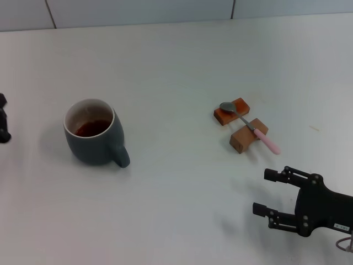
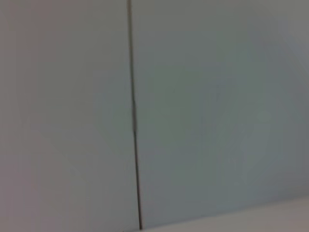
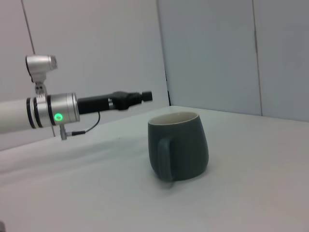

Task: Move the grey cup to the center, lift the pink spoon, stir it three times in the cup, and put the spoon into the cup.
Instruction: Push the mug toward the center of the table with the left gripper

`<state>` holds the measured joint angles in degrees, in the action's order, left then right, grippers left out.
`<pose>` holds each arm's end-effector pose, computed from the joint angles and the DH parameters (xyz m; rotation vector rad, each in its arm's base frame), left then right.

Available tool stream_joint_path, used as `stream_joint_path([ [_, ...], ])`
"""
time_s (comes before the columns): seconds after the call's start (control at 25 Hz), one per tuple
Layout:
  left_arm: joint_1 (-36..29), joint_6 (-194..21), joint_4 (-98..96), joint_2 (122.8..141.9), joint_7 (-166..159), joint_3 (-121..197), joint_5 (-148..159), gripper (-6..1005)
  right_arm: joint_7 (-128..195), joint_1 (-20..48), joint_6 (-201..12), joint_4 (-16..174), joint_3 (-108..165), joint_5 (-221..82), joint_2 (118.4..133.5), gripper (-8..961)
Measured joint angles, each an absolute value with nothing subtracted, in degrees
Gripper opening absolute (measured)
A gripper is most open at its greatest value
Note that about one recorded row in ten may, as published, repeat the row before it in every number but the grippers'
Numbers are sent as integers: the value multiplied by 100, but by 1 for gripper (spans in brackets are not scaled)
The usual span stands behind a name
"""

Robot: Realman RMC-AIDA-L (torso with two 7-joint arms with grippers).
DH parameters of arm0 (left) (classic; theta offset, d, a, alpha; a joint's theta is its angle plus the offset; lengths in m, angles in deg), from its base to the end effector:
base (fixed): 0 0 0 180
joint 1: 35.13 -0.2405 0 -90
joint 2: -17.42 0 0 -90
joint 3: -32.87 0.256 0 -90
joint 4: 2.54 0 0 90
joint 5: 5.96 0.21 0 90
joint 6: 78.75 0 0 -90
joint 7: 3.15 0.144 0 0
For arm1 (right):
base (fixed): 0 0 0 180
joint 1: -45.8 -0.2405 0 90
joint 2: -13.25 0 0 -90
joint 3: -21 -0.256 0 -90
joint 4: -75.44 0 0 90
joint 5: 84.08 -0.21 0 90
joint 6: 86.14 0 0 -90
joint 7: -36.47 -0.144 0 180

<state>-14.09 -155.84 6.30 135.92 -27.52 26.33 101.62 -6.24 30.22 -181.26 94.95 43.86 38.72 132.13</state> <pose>-0.3684 0.2847 0.0104 -1.8157 -0.4916 -0.6446 0.3405 0.2073 -0.0324 -2.5882 0.4896 0.7897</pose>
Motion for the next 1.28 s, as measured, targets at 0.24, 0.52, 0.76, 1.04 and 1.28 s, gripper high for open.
stream_joint_path([
  [0.24,-1521,-15332,-50,13604,-1249,2652,10428,12,-624,2983,-18037,9484,4410,3878,13216,774],
  [0.52,-1494,-14969,-509,13613,-422,2650,10480,15,-624,2980,-18003,9473,4412,3882,13216,775],
  [0.76,-1385,-14673,-694,13622,-213,2603,10477,18,-624,2986,-18000,9468,4411,3886,13226,775],
  [1.04,-1237,-14661,-909,13625,-80,2640,10578,22,-624,2998,-18000,9468,4411,3888,13226,774],
  [1.28,-1154,-14651,-1242,13625,6,2644,10828,25,-624,2999,-18003,9468,4411,3889,13225,774],
])
